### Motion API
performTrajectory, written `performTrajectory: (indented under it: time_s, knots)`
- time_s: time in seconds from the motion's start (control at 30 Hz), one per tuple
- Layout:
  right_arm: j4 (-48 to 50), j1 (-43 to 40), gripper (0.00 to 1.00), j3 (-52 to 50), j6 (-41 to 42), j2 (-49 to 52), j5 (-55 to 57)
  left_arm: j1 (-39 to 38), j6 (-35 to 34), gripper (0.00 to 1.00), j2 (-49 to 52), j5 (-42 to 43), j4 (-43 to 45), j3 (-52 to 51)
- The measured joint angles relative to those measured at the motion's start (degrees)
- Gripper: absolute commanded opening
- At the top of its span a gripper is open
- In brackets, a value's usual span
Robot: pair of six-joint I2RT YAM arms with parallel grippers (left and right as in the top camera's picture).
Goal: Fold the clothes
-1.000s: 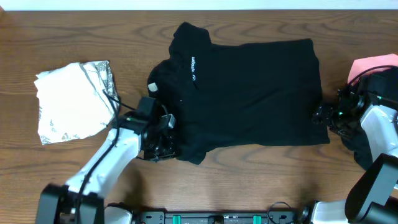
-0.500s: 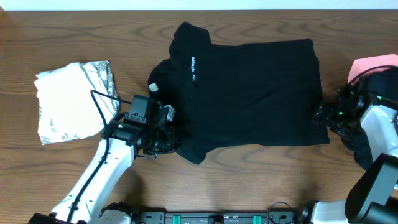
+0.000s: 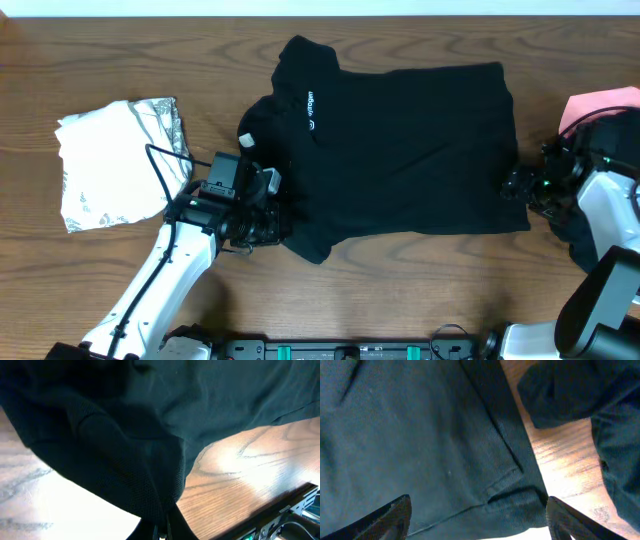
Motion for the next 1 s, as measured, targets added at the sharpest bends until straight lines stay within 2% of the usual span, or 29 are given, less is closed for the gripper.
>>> performTrajectory:
  time_s: [0.17,0.2,0.3,0.33,0.67,1.0]
  knots:
    - [4.04,0.00,0.79,-0.94,0.00,0.00,-0.02,1.51,-1.42,0.06,0.00,0.00,2.97,0.07]
    - [4.79,0.00,0.76,-1.07,-0.04,0.00,-0.02,2.01,-1.62,0.06,0.00,0.00,3.39,0.07]
    - [6.60,0.00,0.55,-1.68,-0.07,0.00,-0.11,2.99,-2.19,0.06,0.00,0.02,3.78,0.07]
    - [7.37,0.00,0.53,-2.08,0.04,0.00,-0.15,3.13,-2.34,0.06,0.00,0.00,3.80,0.07]
    - [11.19,0.00,0.60,-7.34,0.42,0.00,-0.39,3.23,-2.71,0.06,0.00,0.02,3.80,0.07]
    - [14.80,0.00,0.57,-11.30,0.42,-0.02,-0.42,3.23,-2.71,0.06,0.00,0.02,3.78,0.07]
